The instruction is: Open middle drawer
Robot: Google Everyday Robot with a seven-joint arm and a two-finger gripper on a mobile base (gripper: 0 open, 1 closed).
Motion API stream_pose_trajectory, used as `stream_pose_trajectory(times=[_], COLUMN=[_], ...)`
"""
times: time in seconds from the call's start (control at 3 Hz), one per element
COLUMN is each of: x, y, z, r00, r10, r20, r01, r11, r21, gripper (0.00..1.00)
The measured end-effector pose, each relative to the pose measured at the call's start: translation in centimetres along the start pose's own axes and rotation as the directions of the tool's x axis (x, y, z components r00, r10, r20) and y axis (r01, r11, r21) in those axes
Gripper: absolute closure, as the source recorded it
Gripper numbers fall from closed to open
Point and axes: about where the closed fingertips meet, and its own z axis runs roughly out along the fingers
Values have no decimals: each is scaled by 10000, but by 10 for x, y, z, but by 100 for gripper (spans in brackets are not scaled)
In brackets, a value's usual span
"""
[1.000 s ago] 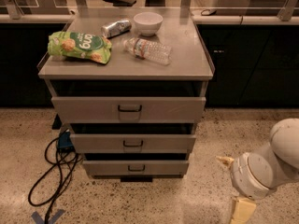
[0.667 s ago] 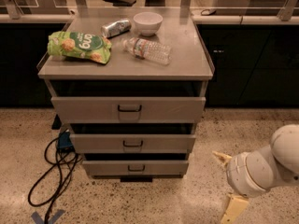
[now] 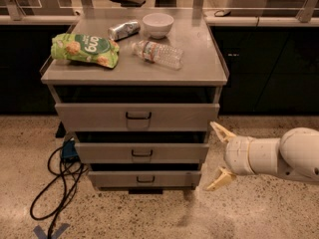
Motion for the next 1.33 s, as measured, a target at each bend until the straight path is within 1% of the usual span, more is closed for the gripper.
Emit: stream_pose_trajectory(times=[0.33,0.67,1.0,1.33], x=[0,11,34,42], y=[0,13,29,42], z=[0,34,90,110], r00=[10000,9999,9975,9948], r10=[-1,140,635,919], r20=[2,78,298,440], r01=[1,-134,-578,-814], r11=[10000,9973,9848,9767], r21=[-11,-716,-1640,-1988], gripper=[0,0,0,0])
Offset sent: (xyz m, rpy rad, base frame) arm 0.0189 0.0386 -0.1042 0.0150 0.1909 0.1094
